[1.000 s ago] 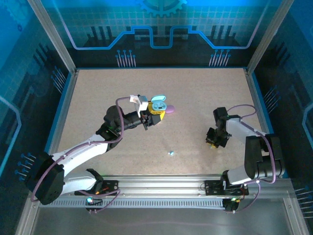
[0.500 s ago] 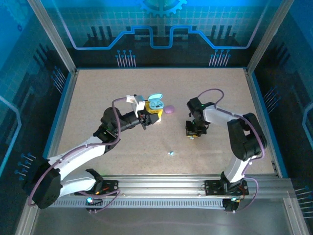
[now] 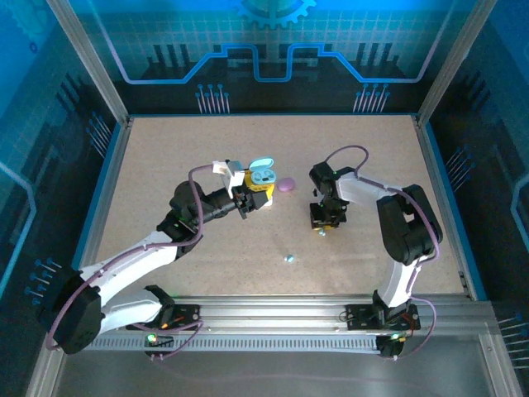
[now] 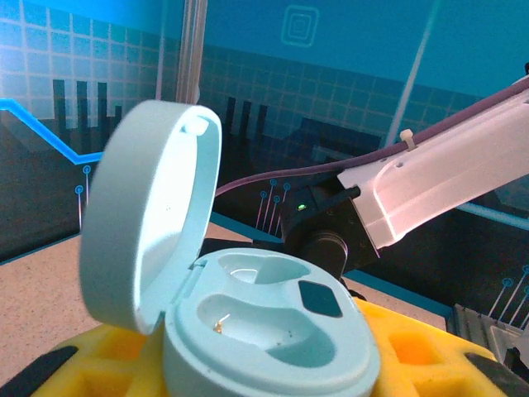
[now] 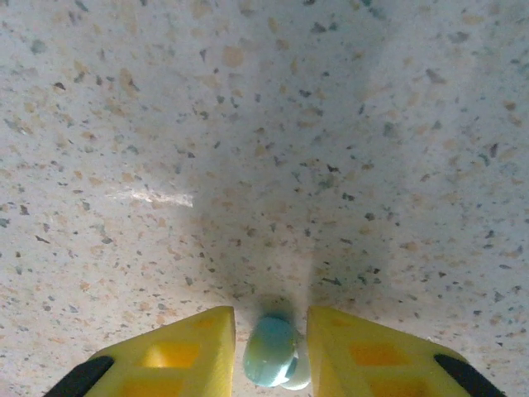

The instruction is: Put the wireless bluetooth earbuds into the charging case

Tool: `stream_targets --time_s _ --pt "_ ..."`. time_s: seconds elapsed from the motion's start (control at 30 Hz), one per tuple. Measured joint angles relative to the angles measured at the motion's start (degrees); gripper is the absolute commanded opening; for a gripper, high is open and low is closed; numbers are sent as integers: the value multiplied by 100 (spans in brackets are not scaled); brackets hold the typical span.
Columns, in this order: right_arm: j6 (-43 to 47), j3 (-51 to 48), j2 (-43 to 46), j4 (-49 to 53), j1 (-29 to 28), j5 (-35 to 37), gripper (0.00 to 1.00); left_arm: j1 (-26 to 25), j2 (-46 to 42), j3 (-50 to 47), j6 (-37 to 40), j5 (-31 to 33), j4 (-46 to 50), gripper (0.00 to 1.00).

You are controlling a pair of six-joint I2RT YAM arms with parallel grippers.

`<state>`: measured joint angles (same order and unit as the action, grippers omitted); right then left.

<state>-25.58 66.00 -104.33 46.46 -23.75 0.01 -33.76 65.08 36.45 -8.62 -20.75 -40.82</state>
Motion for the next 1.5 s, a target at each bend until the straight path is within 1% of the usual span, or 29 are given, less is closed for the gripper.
stream_targets --time_s 0.13,0.33,0.63,0.9,1.03,1.1,1.13,1.2,1.27,1.33,1.4,1.5 --pt "-4 70 -79 90 -50 2 28 0 0 0 0 0 0 30" --pt "-20 76 -114 160 -70 2 25 0 0 0 0 0 2 30" --pt "-70 120 -199 186 -70 4 24 0 0 0 0 0 2 30" --pt "-125 146 -205 221 -70 20 16 0 0 0 0 0 2 30" --pt "-131 151 -24 199 -68 -221 16 0 0 0 22 26 13 30" --pt "-131 151 284 142 -35 -540 16 7 0 -7 66 61 28 30" --pt "-133 151 535 57 11 -837 16 31 -2 -22 92 61 26 30" --pt "-162 151 1019 -188 162 -1499 17 107 -13 -59 109 61 42 30" --pt "-295 160 1532 -581 437 -2356 18 269 -52 -129 109 61 61 30" --pt "-402 208 1814 -881 678 -3110 18 435 -109 -205 109 61 70 30" --pt "-555 321 1895 -1176 828 -3917 19 586 -175 -282 107 61 68 30" --pt "-931 442 1843 -1685 866 -5088 18 745 -249 -393 107 61 66 30"
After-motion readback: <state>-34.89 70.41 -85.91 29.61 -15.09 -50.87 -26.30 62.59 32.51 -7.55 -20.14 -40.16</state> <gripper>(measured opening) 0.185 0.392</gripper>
